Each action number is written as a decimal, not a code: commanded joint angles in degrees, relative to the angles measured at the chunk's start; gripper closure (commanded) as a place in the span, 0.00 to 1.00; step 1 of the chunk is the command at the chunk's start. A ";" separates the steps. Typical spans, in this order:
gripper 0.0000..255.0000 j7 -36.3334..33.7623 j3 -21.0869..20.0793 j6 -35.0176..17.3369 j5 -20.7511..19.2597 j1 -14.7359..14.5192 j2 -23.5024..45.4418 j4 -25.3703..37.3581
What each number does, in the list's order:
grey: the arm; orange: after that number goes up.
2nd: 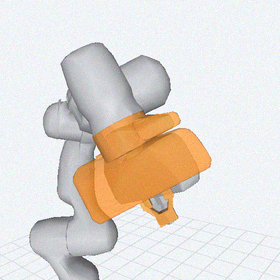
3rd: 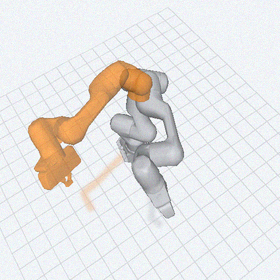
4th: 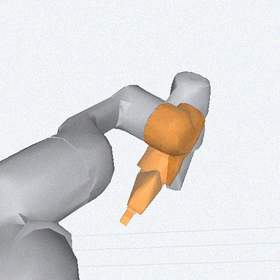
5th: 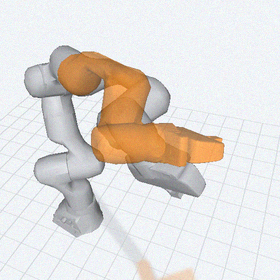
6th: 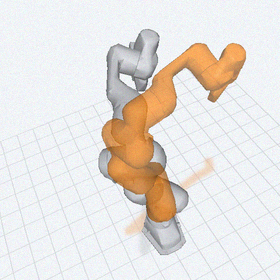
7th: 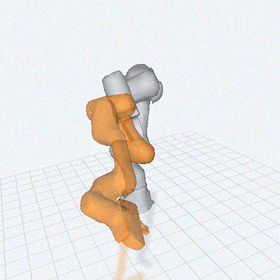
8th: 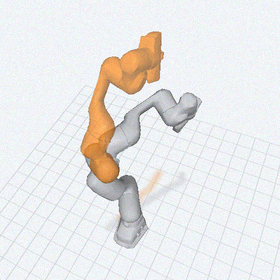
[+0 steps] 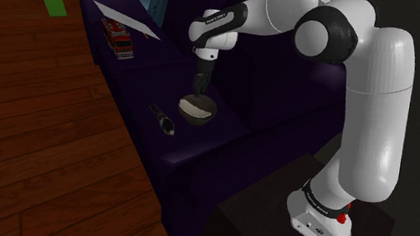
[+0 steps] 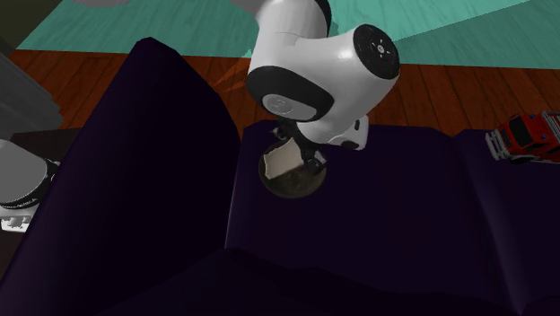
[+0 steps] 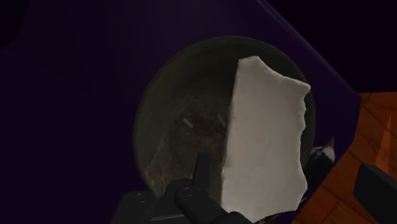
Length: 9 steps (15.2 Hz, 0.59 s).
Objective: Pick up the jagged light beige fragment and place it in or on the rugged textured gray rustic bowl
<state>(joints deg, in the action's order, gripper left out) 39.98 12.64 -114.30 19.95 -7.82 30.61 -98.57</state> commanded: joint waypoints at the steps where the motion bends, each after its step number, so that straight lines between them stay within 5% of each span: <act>1: 0.00 -0.25 0.44 2.79 -0.63 0.39 -1.08 1.66; 9: 0.00 -0.43 0.59 4.13 -0.89 0.55 -1.43 2.66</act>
<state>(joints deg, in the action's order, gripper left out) 39.55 13.23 -110.19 19.07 -7.26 29.18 -95.92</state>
